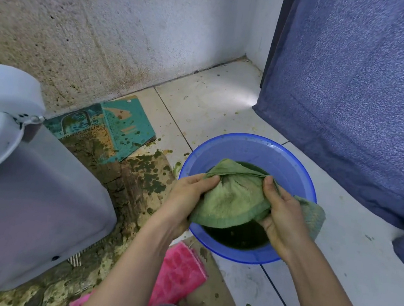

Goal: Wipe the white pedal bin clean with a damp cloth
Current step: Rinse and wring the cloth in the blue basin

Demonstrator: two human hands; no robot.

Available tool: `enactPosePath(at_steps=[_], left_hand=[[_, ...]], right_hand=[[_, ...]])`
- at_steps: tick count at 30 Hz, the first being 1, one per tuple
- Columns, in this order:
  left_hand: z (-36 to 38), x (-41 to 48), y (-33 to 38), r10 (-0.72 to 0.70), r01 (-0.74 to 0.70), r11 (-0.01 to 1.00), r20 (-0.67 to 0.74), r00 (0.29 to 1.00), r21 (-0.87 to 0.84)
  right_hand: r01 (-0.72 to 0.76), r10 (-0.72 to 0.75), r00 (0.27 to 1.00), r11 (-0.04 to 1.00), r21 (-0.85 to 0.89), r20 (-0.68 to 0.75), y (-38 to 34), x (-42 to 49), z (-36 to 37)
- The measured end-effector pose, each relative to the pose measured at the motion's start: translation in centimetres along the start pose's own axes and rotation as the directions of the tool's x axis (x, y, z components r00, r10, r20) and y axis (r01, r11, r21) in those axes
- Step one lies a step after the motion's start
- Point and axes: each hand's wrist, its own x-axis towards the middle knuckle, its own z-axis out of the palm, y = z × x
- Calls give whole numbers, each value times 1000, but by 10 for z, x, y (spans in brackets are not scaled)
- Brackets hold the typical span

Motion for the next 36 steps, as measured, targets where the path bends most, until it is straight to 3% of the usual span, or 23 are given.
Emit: enactPosePath(at_steps=[3,6,8,9,11,14,17,21,25,28,30,34,36], left_hand=[[-10,-4,12,181,-173,904,17,983,390],[-21,0,30,286,-238,730,31,958,641],[-21,2,37,336,-239,644,12,942,727],[-18,1,40,341,-223,645,-15,940,731],[-16,2,42,272,-156,760,-91,958,631],[-19,3,49,-9,80,907,-171,985,414],[-33,6,50,-199,230,910,-124,972,345],[-51,2,34,-231,194,899,48,972,392],[-53,-4,26,-157,92,937,172,972,337],[-45,-12,34,1,-118,865,233,972,488],[-30,-23,46,107,-239,876,314,943,419],[11,-39,60,308,-385,801,237,922,459],[25,-47,63,341,-402,791,213,916,462]], right_hand=[[141,-156,987,965,-222,-50,-10,1,-13],[220,-271,960,880,-422,-65,-18,3,-21],[226,-276,960,862,-454,-46,-22,4,-18],[193,-223,974,899,-394,-32,-23,4,-14],[60,-53,998,979,-193,40,-26,2,-9],[-60,73,983,995,-79,168,-31,-2,-11],[-15,42,979,991,-135,201,-38,-5,-13],[106,-72,965,987,-123,254,-58,-2,-4],[245,-188,948,946,-213,258,-79,-2,20],[353,-270,917,892,-281,295,-88,-6,41],[404,-290,898,842,-359,330,-91,-8,52],[431,-258,891,739,-518,373,-92,-14,62],[416,-260,899,760,-499,353,-93,-17,62]])
